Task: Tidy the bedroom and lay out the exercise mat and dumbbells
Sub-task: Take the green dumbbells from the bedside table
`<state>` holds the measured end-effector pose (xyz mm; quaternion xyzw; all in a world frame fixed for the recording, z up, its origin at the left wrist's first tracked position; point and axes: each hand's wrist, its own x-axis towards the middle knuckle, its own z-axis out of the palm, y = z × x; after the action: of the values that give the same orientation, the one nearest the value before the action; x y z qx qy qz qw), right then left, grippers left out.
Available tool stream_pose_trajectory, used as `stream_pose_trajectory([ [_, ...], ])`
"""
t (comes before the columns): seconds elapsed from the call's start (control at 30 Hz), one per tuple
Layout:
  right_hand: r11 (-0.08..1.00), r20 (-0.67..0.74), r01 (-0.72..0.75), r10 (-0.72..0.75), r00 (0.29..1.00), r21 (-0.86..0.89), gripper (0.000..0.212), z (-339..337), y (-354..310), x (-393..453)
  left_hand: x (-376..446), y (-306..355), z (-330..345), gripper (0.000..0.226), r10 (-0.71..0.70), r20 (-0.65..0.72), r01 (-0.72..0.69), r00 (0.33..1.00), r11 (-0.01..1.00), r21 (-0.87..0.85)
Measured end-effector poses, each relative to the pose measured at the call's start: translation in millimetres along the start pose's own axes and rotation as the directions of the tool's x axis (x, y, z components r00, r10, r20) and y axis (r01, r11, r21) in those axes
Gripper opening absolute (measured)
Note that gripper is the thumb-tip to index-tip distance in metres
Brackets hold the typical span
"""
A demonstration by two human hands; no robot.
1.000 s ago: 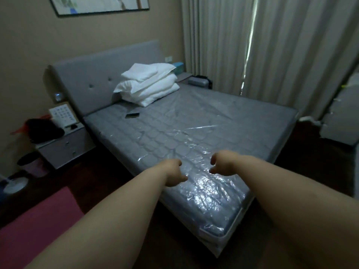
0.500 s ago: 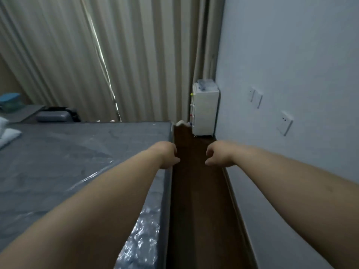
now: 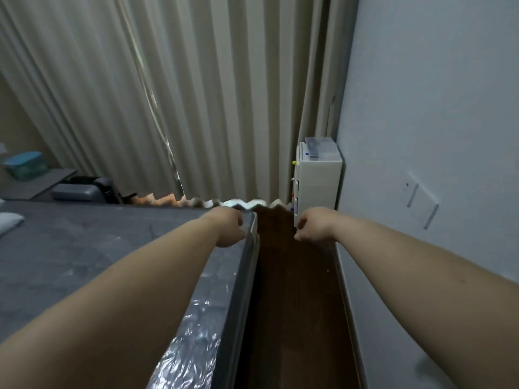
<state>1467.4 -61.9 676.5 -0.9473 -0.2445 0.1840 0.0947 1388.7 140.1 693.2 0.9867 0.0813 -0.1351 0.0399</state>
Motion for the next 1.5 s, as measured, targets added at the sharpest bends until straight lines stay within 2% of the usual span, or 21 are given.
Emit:
stream_pose_trajectory([
  [0.1,0.998,0.002,0.024,-0.024,1.000,-0.061,0.034,-22,12,83,85,-15,-16,0.040,0.010,-0.039,-0.007,0.999,0.997,0.073],
  [0.27,0.997,-0.013,-0.056,0.055,0.998,-0.045,0.034,-96,45,208,231,-25,-66,0.039,0.002,0.002,-0.002,1.000,1.000,-0.016],
  [0.4,0.997,-0.032,-0.067,0.068,0.997,0.041,0.034,-149,79,291,342,-16,-102,0.041,0.046,0.037,-0.046,0.998,0.999,-0.002],
  [0.57,0.997,0.004,-0.082,0.082,0.997,-0.003,0.033,-193,129,423,487,-14,-133,0.046,0.049,0.003,-0.049,0.999,0.998,-0.028],
  [0.63,0.999,0.008,-0.044,0.044,0.999,-0.020,0.032,-211,142,487,541,-26,-141,0.046,-0.001,0.000,0.001,1.000,1.000,-0.020],
  [0.73,1.000,0.083,0.028,-0.027,0.996,-0.010,0.030,-241,138,580,606,-57,-156,0.046,-0.129,0.093,0.135,0.987,0.989,-0.058],
  [0.83,0.990,0.099,0.123,-0.116,0.988,-0.066,0.036,-270,116,677,666,-96,-170,0.041,-0.235,0.082,0.244,0.968,0.963,-0.117],
  [0.97,0.950,0.182,0.286,-0.262,0.948,-0.122,0.039,-274,51,802,733,-163,-177,0.039,-0.360,0.101,0.372,0.927,0.913,-0.164],
  [1.1,0.895,0.222,0.435,-0.407,0.886,-0.099,0.037,-269,-16,913,807,-247,-182,0.043,-0.489,0.137,0.507,0.862,0.841,-0.187],
  [1.2,0.883,0.279,0.461,-0.423,0.862,-0.086,0.035,-275,-54,997,871,-310,-197,0.041,-0.565,0.181,0.593,0.805,0.764,-0.252],
  [1.3,0.861,0.292,0.494,-0.445,0.847,-0.121,0.037,-293,-85,1064,918,-355,-214,0.041,-0.584,0.187,0.612,0.790,0.731,-0.303],
  [1.4,0.842,0.289,0.534,-0.492,0.821,-0.084,0.039,-313,-129,1140,970,-404,-240,0.041,-0.614,0.169,0.635,0.771,0.718,-0.287],
  [1.5,0.789,0.323,0.608,-0.554,0.767,-0.089,0.038,-323,-181,1214,1010,-459,-255,0.041,-0.659,0.154,0.669,0.736,0.674,-0.314],
])
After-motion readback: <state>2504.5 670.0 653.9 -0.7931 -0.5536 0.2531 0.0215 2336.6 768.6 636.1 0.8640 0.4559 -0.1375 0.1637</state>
